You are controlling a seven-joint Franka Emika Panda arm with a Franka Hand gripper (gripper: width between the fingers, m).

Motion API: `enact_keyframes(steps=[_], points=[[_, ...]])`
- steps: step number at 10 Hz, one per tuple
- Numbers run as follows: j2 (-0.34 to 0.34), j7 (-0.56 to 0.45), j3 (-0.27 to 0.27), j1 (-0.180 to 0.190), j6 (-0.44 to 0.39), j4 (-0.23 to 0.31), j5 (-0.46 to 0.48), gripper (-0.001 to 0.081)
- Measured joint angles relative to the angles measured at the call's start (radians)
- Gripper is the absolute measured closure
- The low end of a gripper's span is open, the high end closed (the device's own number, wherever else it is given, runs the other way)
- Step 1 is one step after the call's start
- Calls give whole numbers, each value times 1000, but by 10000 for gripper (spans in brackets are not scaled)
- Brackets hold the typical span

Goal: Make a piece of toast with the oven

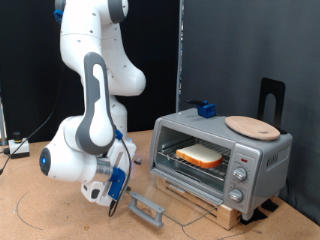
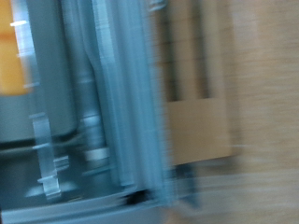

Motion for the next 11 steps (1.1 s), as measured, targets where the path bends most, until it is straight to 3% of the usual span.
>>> enact_keyframes(steps=[3,5,11], points=[[-57,-38,-1,-32,-229,13,-1,-3],[-103,-84,2,-32,-311,2,-1,-3],[-303,-170,52,-22,-384,-116,26,-3]])
